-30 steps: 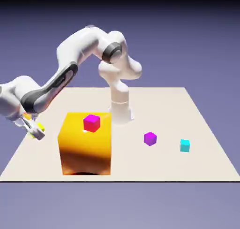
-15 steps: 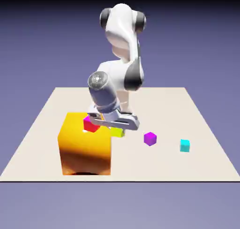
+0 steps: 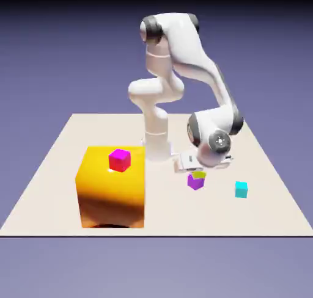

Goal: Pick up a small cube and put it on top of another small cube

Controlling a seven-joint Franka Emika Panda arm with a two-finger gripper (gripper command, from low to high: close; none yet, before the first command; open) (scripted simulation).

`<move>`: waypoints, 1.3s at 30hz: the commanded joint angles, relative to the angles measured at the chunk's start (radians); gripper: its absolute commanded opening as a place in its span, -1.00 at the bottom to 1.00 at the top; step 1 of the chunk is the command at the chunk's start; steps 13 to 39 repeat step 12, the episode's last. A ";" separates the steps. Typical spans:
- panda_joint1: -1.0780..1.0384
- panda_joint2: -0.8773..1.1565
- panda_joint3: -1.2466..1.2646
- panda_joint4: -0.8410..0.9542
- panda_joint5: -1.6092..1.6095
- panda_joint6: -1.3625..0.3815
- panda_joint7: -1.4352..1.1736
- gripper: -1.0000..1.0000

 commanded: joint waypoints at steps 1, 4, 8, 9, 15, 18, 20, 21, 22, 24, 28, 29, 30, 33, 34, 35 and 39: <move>0.000 -0.003 0.036 -0.017 -0.029 -0.016 -0.007 -1.00; 0.001 -0.007 0.075 -0.034 -0.060 -0.036 -0.015 -1.00; 0.008 0.059 0.065 -0.144 -0.077 0.138 -0.004 -1.00; 0.008 0.060 0.065 -0.147 -0.077 0.142 -0.003 -1.00; 0.006 0.044 0.068 -0.119 -0.073 0.098 -0.006 1.00; 0.006 0.044 0.068 -0.119 -0.073 0.098 -0.006 1.00; 0.006 0.044 0.068 -0.119 -0.073 0.098 -0.006 1.00; 0.006 0.044 0.068 -0.119 -0.073 0.098 -0.006 1.00; 0.006 0.044 0.068 -0.119 -0.073 0.098 -0.006 1.00; 0.006 0.044 0.068 -0.119 -0.073 0.098 -0.006 1.00; 0.006 0.044 0.068 -0.119 -0.073 0.098 -0.006 1.00; 0.006 0.044 0.068 -0.119 -0.073 0.098 -0.006 1.00; 0.006 0.044 0.068 -0.119 -0.073 0.098 -0.006 1.00; 0.006 0.044 0.068 -0.119 -0.073 0.098 -0.006 1.00; 0.006 0.044 0.068 -0.119 -0.073 0.098 -0.006 1.00; 0.006 0.044 0.068 -0.119 -0.073 0.098 -0.006 1.00; 0.006 0.044 0.068 -0.119 -0.073 0.098 -0.006 1.00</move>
